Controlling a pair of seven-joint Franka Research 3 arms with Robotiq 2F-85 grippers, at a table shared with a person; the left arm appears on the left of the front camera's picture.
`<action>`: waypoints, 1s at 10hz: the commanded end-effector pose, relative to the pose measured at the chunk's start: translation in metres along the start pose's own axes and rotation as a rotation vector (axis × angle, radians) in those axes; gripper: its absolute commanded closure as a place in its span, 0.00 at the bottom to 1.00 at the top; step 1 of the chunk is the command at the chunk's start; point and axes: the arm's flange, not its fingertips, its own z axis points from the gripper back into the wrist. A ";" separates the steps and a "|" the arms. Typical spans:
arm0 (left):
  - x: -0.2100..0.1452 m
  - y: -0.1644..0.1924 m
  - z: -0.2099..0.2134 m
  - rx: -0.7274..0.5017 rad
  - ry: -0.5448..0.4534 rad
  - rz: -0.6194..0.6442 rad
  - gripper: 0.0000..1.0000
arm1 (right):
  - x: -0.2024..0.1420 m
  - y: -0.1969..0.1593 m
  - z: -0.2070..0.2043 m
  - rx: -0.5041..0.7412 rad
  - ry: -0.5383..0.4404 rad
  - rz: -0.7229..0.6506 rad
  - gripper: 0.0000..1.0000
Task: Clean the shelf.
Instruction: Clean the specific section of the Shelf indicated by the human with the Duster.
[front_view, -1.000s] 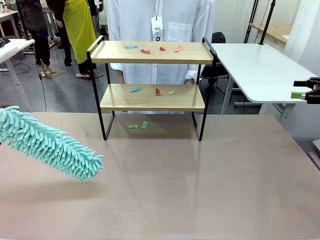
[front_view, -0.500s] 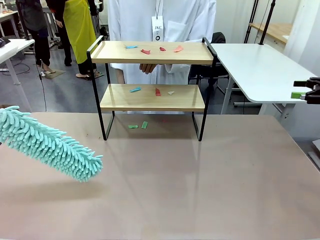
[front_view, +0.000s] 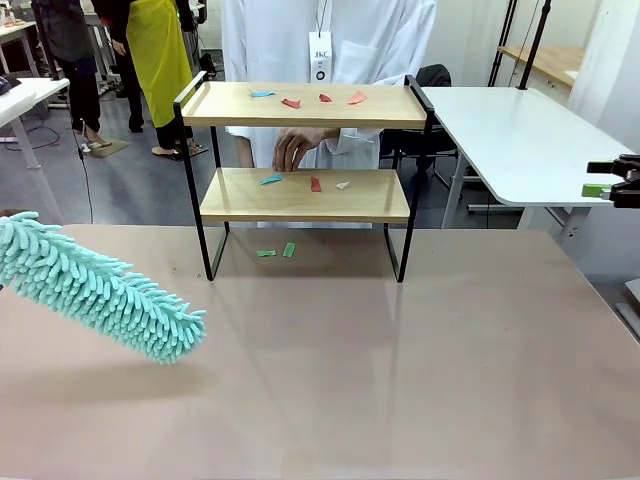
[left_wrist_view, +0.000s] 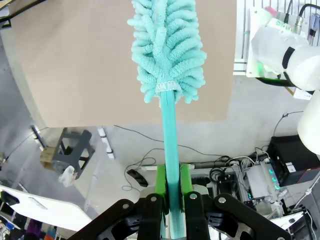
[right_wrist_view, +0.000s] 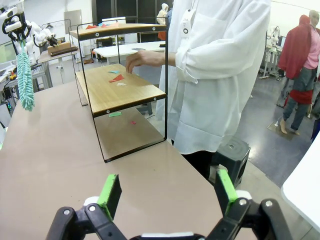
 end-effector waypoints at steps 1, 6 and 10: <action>-0.003 -0.001 0.001 0.010 0.002 -0.001 0.87 | 0.003 0.001 -0.001 0.000 -0.004 0.004 0.00; -0.003 -0.001 0.001 0.010 0.002 -0.001 0.87 | 0.003 0.001 -0.001 0.000 -0.004 0.004 0.00; -0.003 -0.001 0.001 0.010 0.002 -0.001 0.87 | 0.003 0.001 -0.001 0.000 -0.004 0.004 0.00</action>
